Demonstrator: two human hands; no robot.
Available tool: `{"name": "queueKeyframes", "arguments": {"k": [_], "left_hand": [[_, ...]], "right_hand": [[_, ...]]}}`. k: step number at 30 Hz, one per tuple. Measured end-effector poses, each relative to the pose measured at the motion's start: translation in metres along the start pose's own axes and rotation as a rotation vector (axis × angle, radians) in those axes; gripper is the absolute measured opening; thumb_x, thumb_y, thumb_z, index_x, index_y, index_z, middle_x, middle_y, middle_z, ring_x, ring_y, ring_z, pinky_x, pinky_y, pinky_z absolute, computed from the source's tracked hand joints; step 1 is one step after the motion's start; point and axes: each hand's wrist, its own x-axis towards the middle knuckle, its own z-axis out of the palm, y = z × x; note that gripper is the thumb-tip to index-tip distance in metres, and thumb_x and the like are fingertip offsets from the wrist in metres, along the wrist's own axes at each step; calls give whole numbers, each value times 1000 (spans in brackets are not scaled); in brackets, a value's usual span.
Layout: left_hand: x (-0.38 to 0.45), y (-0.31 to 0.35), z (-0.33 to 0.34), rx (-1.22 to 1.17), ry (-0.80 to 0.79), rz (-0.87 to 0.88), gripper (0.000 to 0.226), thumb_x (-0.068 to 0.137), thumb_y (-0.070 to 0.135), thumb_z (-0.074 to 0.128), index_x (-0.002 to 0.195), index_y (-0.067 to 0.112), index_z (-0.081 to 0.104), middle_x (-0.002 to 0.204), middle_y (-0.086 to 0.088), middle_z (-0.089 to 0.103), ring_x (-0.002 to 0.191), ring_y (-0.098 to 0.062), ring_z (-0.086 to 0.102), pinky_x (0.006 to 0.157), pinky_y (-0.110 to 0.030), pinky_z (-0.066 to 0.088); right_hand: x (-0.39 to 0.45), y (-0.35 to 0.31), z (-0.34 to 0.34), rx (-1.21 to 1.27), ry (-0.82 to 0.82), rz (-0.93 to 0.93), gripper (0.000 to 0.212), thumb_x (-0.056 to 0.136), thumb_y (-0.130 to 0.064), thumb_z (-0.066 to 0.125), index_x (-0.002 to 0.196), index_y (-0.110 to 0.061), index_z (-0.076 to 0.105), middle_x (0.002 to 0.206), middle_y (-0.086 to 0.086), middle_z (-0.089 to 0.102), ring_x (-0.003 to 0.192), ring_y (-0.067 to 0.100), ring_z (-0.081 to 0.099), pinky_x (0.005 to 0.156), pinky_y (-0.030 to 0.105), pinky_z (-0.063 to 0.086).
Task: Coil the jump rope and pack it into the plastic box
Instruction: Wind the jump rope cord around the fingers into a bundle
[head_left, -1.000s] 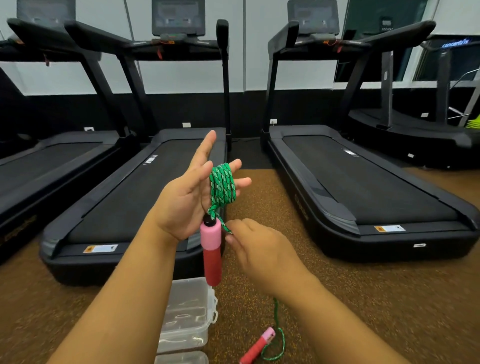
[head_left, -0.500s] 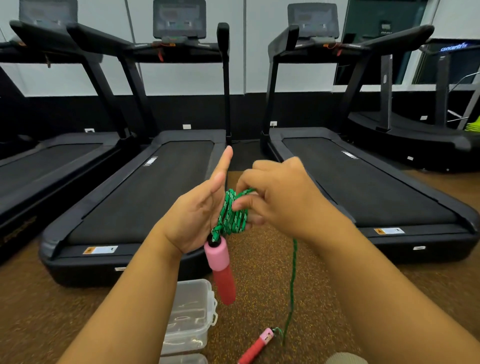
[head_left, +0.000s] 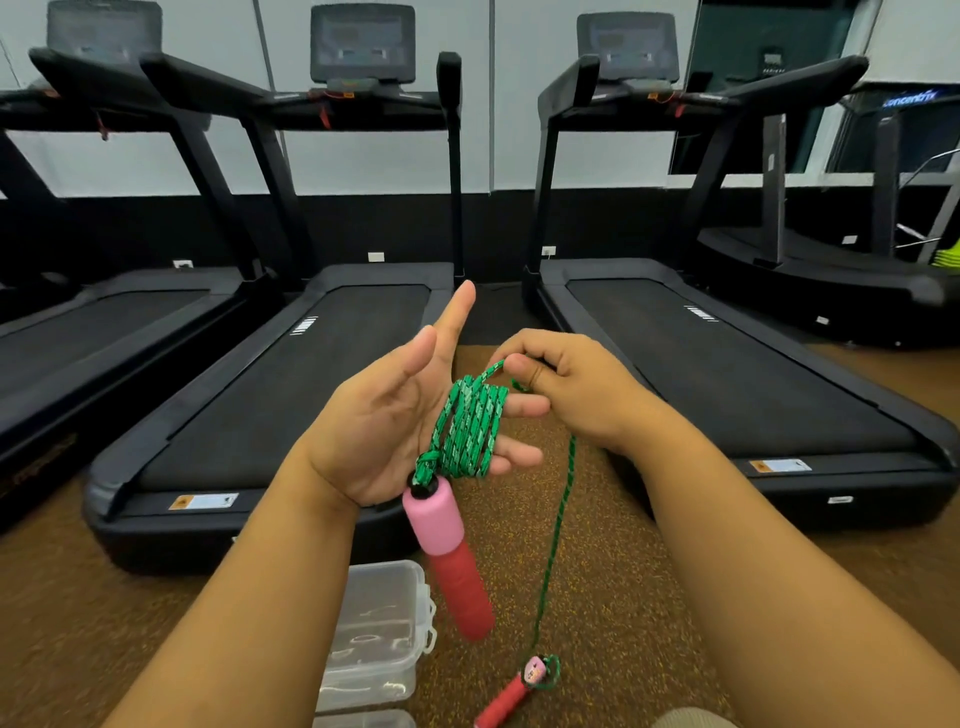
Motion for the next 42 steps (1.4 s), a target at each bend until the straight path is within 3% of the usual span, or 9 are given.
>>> {"name": "queueKeyframes", "arguments": {"k": [7, 9, 12, 16, 21, 26, 31, 38, 42], "left_hand": [[6, 1, 3, -37, -24, 180, 75, 92, 31, 58, 149, 50, 14, 138, -37, 45, 103, -47, 64, 88, -47, 53], [6, 1, 3, -1, 16, 238, 84, 90, 17, 61, 149, 51, 12, 141, -34, 42, 105, -45, 64, 89, -46, 53], [7, 3, 5, 24, 119, 331, 89, 88, 3, 53, 148, 52, 10, 140, -31, 46, 105, -42, 65, 88, -42, 56], [7, 10, 9, 80, 222, 389, 81, 91, 3, 39, 148, 53, 10, 137, -28, 52, 105, -40, 66, 86, -40, 56], [5, 16, 10, 128, 255, 390, 82, 90, 3, 40, 148, 53, 10, 135, -28, 53, 105, -41, 66, 87, -40, 56], [0, 23, 9, 167, 297, 433, 79, 93, 0, 32, 149, 50, 9, 134, -29, 54, 103, -42, 67, 85, -39, 57], [-3, 28, 9, 161, 326, 443, 81, 91, 0, 33, 149, 50, 9, 134, -29, 53, 101, -42, 67, 83, -39, 57], [-2, 28, 7, 198, 339, 444, 82, 90, 0, 34, 149, 49, 8, 133, -27, 56, 103, -42, 67, 83, -38, 57], [-5, 32, 7, 202, 338, 459, 81, 90, 0, 33, 150, 49, 9, 133, -27, 55, 106, -43, 65, 82, -38, 58]], "right_hand": [[-14, 4, 33, 257, -85, 157, 24, 100, -15, 41, 110, -14, 62, 103, 4, 68, 91, 11, 64, 82, 29, 52], [-19, 5, 42, 286, -53, 133, 22, 101, -21, 42, 98, -20, 64, 84, 10, 65, 71, 13, 58, 71, 32, 50], [-27, 6, 53, 348, -55, 131, 27, 101, -28, 40, 84, -23, 59, 61, 1, 50, 56, 4, 48, 59, 21, 41], [-36, 13, 63, 427, -57, 151, 30, 103, -28, 35, 95, -13, 60, 71, 8, 48, 61, 8, 44, 58, 19, 39], [-43, 18, 64, 776, -83, 311, 54, 97, -51, 29, 100, -12, 64, 67, 2, 51, 48, 10, 33, 47, 25, 24], [-51, 32, 59, 666, -82, 348, 76, 90, -63, 21, 90, -2, 68, 56, 1, 51, 41, 6, 33, 42, 19, 26], [-63, 50, 58, 643, 31, 327, 47, 87, -52, 39, 69, -14, 62, 59, -5, 44, 56, 7, 39, 61, 24, 33], [-68, 66, 65, 587, 95, 330, 5, 77, -22, 71, 74, -18, 71, 82, -3, 70, 80, 9, 61, 76, 25, 47], [-70, 80, 72, 505, 106, 422, 13, 70, -11, 81, 72, -15, 69, 90, 5, 71, 81, 13, 63, 72, 29, 49]]}}
